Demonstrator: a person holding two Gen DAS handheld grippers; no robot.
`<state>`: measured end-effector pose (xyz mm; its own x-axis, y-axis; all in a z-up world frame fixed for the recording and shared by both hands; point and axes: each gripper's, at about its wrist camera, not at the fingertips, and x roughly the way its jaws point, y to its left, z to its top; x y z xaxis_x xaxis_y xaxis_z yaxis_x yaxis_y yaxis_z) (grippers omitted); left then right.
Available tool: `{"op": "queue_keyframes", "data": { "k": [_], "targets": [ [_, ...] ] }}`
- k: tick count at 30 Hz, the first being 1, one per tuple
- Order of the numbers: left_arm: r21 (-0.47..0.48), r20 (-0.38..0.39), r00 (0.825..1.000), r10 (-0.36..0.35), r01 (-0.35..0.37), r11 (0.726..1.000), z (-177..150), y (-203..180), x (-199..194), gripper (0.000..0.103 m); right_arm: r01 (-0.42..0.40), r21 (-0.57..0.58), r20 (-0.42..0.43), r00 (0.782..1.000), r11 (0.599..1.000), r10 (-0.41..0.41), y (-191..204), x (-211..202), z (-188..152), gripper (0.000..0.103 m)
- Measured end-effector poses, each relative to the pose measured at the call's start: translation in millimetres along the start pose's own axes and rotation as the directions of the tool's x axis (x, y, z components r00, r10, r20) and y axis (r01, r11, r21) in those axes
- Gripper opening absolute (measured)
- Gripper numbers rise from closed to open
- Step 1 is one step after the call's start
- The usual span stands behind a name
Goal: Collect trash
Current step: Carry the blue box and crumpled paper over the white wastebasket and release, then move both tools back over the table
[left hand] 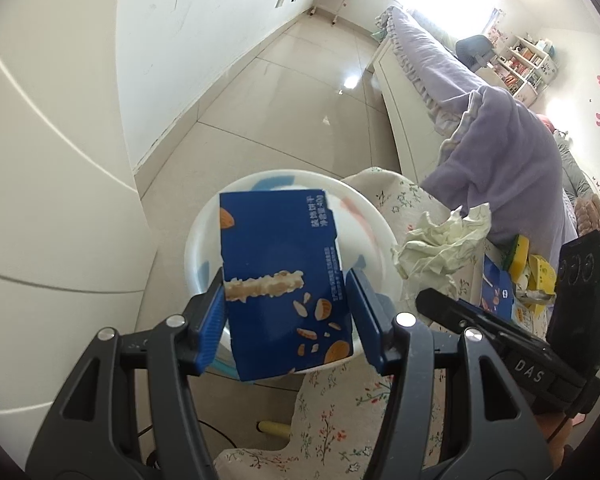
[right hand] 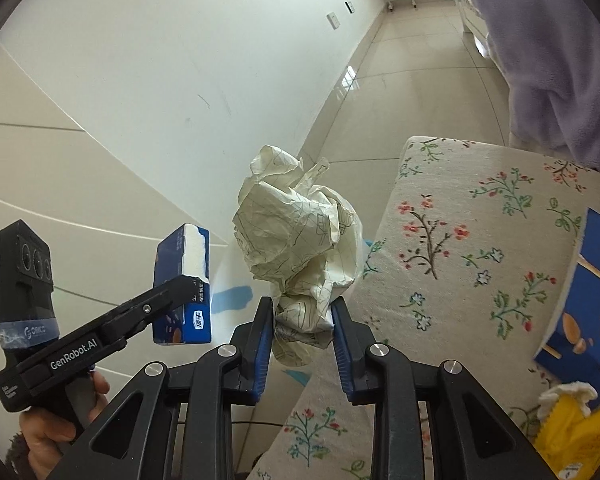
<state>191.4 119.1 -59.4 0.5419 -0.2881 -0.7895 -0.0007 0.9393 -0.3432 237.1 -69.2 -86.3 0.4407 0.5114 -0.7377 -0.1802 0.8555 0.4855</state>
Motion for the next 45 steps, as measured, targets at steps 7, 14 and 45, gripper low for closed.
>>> {"op": "queue_keyframes", "data": {
  "k": [7, 14, 45],
  "targets": [
    [-0.029, 0.027, 0.997, 0.068, -0.068, 0.997, 2, 14, -8, 0.083, -0.027, 0.008, 0.041, 0.999, 1.0, 0.027, 0, -15, -20, 0.056],
    [-0.005, 0.027, 0.994, 0.107, -0.107, 0.994, -1, 17, -14, 0.087, -0.014, 0.025, 0.068, 0.998, 1.0, 0.013, -5, -28, -18, 0.062],
    [0.201, -0.04, 0.995, 0.089, -0.079, 0.976, -58, -85, -46, 0.1, 0.455, 0.027, 0.084, 0.886, 0.89, -0.456, -96, -203, -101, 0.079]
  ]
}}
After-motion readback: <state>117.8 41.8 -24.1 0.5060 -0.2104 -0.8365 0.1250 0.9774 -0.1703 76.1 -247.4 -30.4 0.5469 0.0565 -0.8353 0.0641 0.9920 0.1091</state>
